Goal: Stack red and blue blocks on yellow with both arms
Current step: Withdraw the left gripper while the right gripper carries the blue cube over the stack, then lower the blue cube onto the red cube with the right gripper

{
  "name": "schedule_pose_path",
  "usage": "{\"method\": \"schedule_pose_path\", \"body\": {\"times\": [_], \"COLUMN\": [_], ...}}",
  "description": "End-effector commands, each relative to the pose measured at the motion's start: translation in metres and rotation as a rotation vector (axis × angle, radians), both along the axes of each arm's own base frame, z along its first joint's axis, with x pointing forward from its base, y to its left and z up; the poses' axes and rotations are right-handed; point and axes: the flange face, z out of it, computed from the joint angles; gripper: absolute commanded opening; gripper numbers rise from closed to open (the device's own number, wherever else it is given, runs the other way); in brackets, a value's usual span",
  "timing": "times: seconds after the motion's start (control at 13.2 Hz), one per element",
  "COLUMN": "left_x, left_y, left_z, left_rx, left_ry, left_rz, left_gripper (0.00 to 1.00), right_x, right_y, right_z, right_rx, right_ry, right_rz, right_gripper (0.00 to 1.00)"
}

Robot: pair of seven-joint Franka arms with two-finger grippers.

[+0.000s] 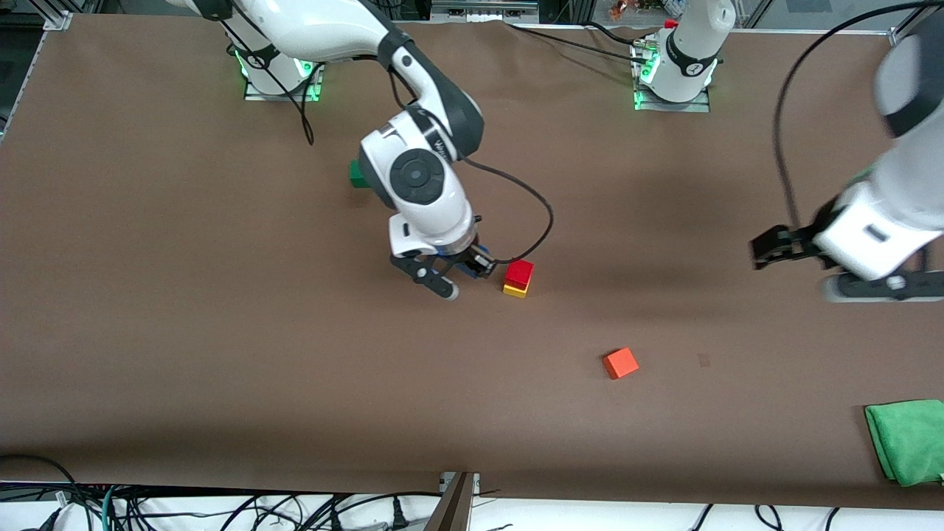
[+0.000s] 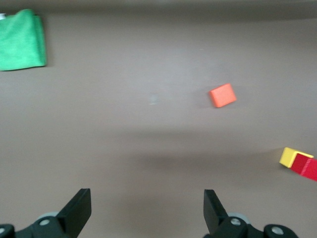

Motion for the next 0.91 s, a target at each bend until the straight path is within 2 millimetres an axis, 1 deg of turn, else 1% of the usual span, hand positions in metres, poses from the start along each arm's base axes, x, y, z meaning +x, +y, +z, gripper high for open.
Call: {"method": "schedule_pose_path", "body": {"times": [0.0, 0.15, 0.23, 0.38, 0.45, 0.61, 0.68, 0.83], "left_x": [-0.022, -0.032, -0.032, -0.028, -0.028, -0.027, -0.027, -0.027], "left_y": [0.039, 0.059, 0.071, 0.082, 0.083, 0.083, 0.083, 0.083], "left_z": [0.01, 0.002, 0.001, -0.006, -0.007, -0.008, -0.008, -0.008], "left_rx": [-0.05, -0.083, -0.084, -0.079, -0.078, -0.078, -0.08, -0.08], "left_ry": [0.02, 0.046, 0.045, 0.058, 0.06, 0.06, 0.059, 0.063], "left_rz": [0.04, 0.082, 0.095, 0.111, 0.112, 0.114, 0.114, 0.114], "left_gripper": [1.0, 1.0, 1.0, 1.0, 1.0, 1.0, 1.0, 1.0], "right_x": [0.0, -0.003, -0.009, -0.018, -0.021, -0.022, -0.021, -0.027], "right_y": [0.015, 0.026, 0.037, 0.051, 0.055, 0.059, 0.06, 0.068], "right_z": [0.0, -0.005, -0.012, -0.025, -0.029, -0.03, -0.037, -0.044], "right_rx": [0.019, 0.044, 0.053, 0.04, 0.034, 0.049, 0.056, 0.06], "right_ry": [-0.039, -0.067, -0.083, -0.116, -0.122, -0.141, -0.15, -0.159], "right_rz": [-0.022, -0.046, -0.042, -0.034, -0.025, -0.022, -0.023, -0.013], "right_gripper": [0.26, 0.27, 0.27, 0.28, 0.28, 0.28, 0.29, 0.29]}}
